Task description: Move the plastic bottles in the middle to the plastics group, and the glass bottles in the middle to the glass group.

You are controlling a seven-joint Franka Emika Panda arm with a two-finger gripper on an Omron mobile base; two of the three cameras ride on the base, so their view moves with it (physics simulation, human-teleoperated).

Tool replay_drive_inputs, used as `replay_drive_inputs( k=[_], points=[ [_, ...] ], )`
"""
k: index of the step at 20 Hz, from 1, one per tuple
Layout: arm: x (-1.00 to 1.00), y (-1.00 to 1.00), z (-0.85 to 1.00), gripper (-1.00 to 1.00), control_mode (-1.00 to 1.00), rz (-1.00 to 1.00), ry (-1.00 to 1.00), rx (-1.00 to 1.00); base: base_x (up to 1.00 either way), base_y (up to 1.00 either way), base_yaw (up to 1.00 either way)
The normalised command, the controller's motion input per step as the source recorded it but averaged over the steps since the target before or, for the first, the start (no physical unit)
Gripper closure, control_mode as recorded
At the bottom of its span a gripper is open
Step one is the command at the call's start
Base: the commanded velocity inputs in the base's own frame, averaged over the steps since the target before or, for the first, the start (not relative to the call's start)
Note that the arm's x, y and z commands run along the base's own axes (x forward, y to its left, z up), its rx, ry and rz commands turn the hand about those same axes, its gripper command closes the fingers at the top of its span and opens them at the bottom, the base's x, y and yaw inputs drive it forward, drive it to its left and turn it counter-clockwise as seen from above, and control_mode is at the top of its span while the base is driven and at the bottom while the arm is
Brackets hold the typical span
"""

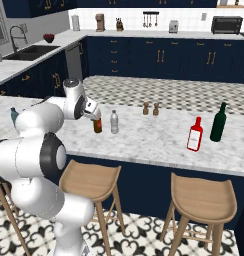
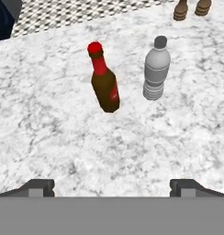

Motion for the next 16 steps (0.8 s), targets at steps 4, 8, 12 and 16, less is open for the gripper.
replay_drive_inputs(
  k=[4,8,12,16],
  points=[
    [0.37,-0.09,-0.29,-1.0,-1.0,0.0,0.0,0.0,0.0,0.0,0.0],
    [0.25,0.0,-0.01,-1.0,-1.0,0.0,-0.02,-0.01,0.0,0.0,0.0],
    [0.39,0.0,0.0,-1.0,-1.0,0.01,0.0,0.0,0.0,0.0,0.0],
    [0.17,0.0,-0.01,-1.0,-1.0,0.03,0.0,0.0,0.0,0.0,0.0]
  ],
)
